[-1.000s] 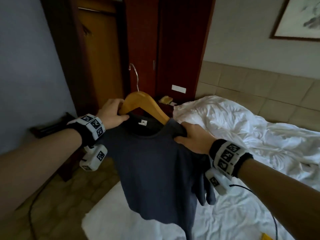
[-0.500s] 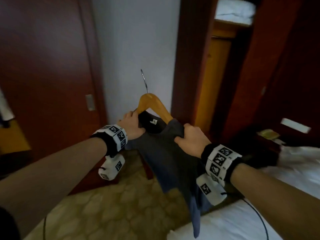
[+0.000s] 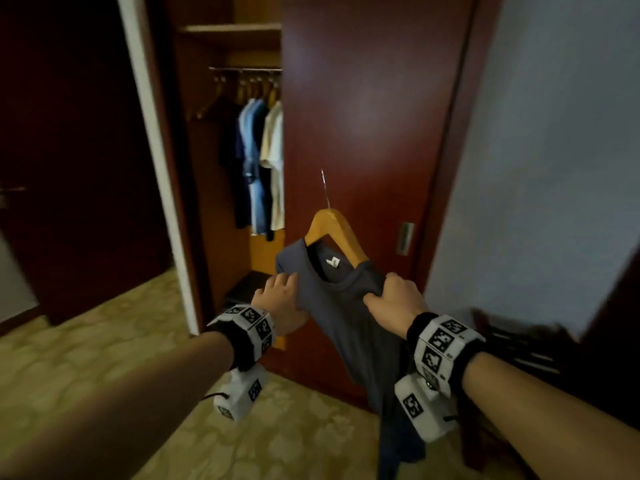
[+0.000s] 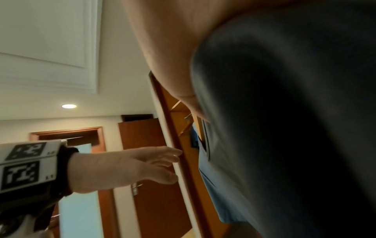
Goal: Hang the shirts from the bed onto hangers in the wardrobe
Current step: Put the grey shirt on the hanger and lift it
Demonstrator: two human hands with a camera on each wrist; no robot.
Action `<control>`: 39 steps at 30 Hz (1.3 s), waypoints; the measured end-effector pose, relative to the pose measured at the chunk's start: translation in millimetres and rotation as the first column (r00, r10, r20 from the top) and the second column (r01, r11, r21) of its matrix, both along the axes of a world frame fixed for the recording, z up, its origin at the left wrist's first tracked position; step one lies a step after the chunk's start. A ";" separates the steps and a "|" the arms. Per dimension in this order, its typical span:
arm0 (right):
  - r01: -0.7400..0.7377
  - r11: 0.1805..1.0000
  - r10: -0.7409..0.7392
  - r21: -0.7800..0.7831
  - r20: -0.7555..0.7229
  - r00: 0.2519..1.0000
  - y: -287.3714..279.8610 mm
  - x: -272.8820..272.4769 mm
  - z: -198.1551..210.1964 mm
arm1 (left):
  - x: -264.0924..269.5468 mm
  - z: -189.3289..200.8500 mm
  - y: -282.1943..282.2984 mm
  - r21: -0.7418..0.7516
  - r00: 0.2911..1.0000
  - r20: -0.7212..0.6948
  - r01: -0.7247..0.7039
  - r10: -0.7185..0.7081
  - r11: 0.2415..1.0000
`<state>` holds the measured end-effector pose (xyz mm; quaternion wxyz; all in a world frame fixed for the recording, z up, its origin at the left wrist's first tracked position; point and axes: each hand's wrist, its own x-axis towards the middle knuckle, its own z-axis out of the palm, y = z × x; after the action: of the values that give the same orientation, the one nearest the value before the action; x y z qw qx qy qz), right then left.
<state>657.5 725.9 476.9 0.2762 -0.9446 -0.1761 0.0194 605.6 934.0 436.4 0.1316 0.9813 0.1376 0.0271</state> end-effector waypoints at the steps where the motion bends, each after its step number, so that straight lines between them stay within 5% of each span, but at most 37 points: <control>1: -0.029 1.000 0.029 -0.003 -0.009 1.000 24.9 14.4 0.4 | 8.9 4.1 25.4 -0.001 0.999 0.010 -0.048 0.048 0.999; 11: -0.296 0.953 0.296 0.065 -0.003 0.955 255.7 176.2 37.4 | 94.2 58.2 227.4 0.035 0.908 0.073 -0.416 0.413 0.909; 20: -0.373 0.918 0.383 0.133 -0.062 0.921 456.4 257.6 53.9 | 121.5 65.8 396.3 0.042 0.808 0.063 -0.589 0.586 0.807; 31: -0.235 0.956 0.240 0.175 -0.010 0.971 662.3 377.8 90.4 | 277.6 90.2 619.7 0.144 0.914 0.094 -0.404 0.394 0.903; 39: -0.064 0.983 0.062 0.172 0.016 0.998 751.2 465.3 125.8 | 395.2 106.3 714.3 0.132 0.969 0.124 -0.230 0.214 0.964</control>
<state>1122.8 1477.2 602.7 0.3552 -0.9112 -0.2085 0.0078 1000.8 1648.4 542.7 0.0630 0.9638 0.2370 0.1048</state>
